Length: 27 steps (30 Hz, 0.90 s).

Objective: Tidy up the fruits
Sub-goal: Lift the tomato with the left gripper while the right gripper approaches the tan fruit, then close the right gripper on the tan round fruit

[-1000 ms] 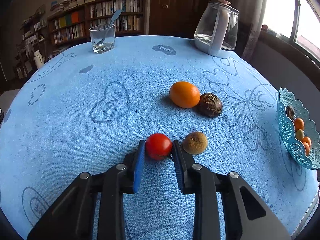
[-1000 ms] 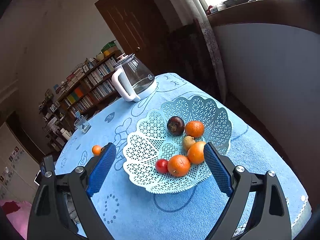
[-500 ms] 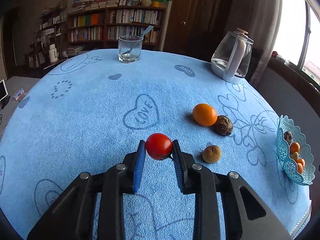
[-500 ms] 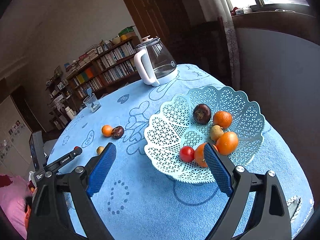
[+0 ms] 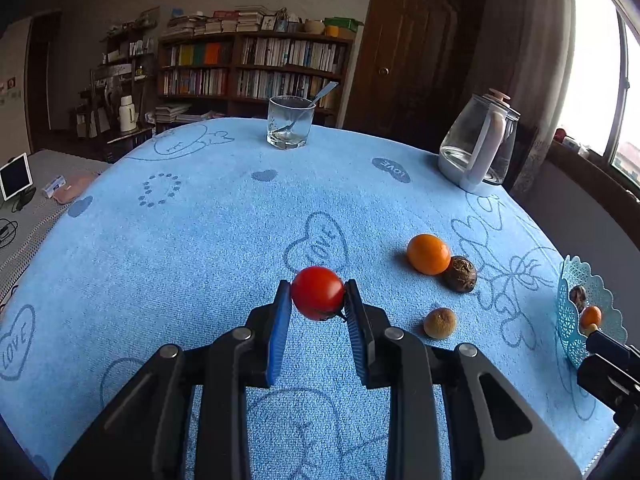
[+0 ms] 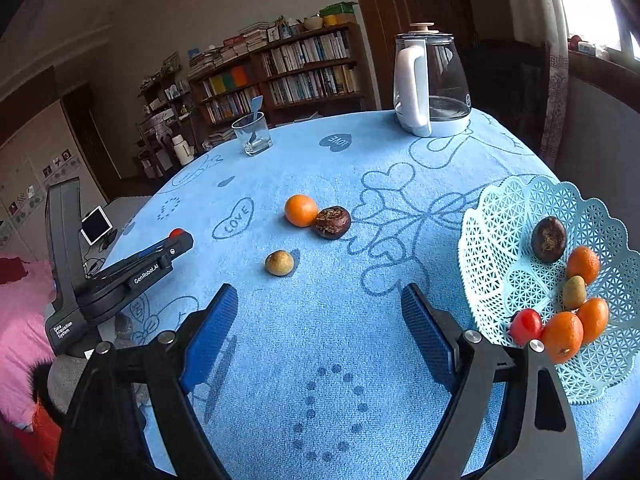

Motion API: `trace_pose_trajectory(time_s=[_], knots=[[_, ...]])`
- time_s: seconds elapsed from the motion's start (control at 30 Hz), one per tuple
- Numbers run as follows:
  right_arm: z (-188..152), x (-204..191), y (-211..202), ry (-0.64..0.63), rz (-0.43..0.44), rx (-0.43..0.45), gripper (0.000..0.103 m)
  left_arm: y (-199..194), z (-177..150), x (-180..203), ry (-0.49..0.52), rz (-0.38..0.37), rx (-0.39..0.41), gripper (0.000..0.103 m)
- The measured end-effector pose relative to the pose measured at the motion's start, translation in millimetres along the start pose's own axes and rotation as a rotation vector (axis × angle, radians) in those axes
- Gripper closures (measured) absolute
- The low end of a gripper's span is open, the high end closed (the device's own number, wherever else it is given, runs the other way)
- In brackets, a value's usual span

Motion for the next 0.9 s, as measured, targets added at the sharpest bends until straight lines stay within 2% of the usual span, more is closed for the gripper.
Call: trace_pose_trajectory(time_s=[0.17,0.33,0.47,0.67,0.77,0.9], knots=[[-0.1,-20.2,35.9,-0.042,0.024,-0.061,0.030,-0.9,-0.3,-8.4,-0.029,0.020,0.004,0.076],[-3.1,-33.8,67.6,-0.084,0.027,-0.116,0.044,-0.6,-0.7,-13.2,-0.049,0.034,0.000,0.076],[-5.7,-39.4,87.0,-0.104,0.025,-0.148,0.051,-1.0,-1.3,-12.6,-0.048,0.029,0.000,0.076],[-4.4,-41.5,106.5,-0.114,0.010,-0.169,0.055,-1.8,-1.2,-13.4,-0.056,0.034,0.003,0.076],[-3.9,-40.8,115.4,-0.115,-0.004,-0.180,0.063,-1.7,-1.5,-13.7,-0.062,0.036,0.003,0.076],[-3.9,-41.3,123.4,-0.127,-0.016,-0.189,0.070,-1.6,-2.1,-13.6,-0.062,0.035,0.000,0.076]])
Point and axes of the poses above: each gripper's, at about its wrist camera, not at the fingertips, and y roughly the way its jaws point, x to its right, z to its top, the point moved 1 cm from there along y, roughly the way its jaws point, and after that the axes turned 12 degrees about x, right-handed, at the moved point
